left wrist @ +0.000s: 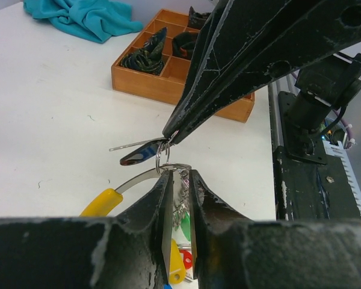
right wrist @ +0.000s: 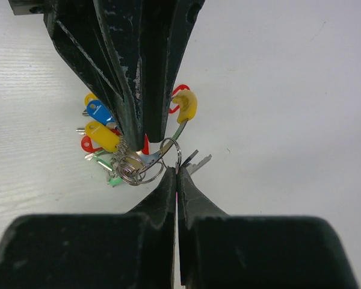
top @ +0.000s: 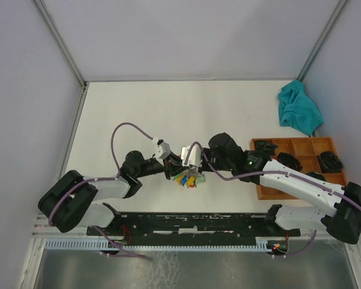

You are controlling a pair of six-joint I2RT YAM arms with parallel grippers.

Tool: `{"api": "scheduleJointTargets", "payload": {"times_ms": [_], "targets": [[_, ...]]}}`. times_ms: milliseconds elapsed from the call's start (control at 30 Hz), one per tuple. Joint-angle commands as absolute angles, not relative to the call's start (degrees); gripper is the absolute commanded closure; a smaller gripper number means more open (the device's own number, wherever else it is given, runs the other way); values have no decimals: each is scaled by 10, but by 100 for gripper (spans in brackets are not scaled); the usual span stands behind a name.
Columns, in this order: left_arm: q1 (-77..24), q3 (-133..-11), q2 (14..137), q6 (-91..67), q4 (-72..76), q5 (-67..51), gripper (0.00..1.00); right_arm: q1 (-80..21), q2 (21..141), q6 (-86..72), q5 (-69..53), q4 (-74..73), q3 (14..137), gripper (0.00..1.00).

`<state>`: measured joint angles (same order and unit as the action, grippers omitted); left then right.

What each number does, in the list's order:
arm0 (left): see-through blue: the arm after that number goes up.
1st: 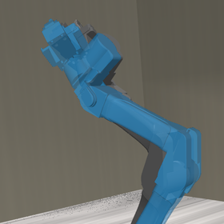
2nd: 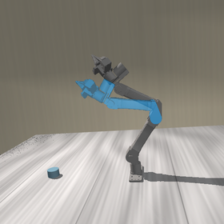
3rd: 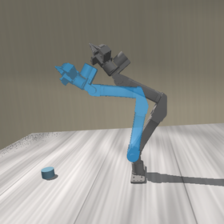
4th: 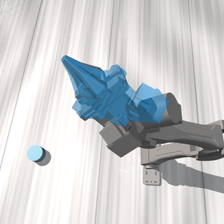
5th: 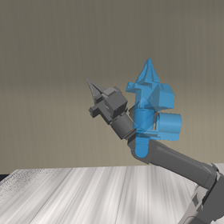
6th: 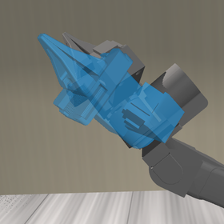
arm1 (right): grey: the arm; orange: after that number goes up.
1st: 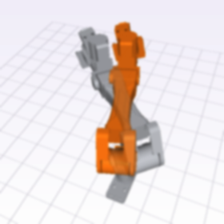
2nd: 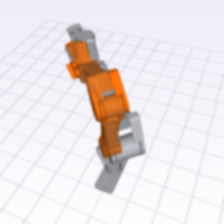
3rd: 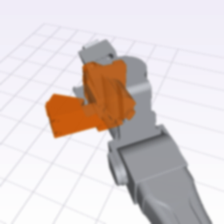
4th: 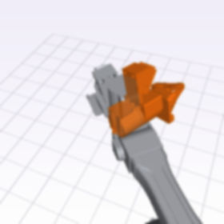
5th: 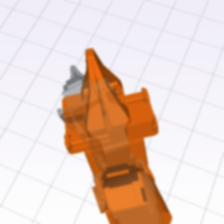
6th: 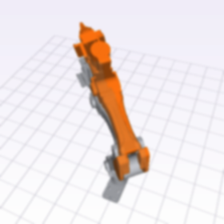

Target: Put the keys on the keyring

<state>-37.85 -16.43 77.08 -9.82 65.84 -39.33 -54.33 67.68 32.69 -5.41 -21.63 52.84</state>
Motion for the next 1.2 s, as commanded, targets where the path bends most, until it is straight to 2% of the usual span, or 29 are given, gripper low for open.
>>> {"api": "scheduleJointTargets", "payload": {"times_ms": [0,500,800,1000,1167], "targets": [[-377,-189,759,-77,646,-407,77,-543,682,343,-73,-222,568,99],[-372,-192,737,-41,588,-377,68,-547,698,349,-102,-237,580,99],[-372,-212,764,-33,581,-437,63,-551,700,352,-118,-239,586,99],[-373,-216,771,-35,580,-453,65,-553,700,353,-117,-240,584,99],[-373,-230,785,-35,565,-479,73,-553,695,354,-112,-241,583,99]]}}
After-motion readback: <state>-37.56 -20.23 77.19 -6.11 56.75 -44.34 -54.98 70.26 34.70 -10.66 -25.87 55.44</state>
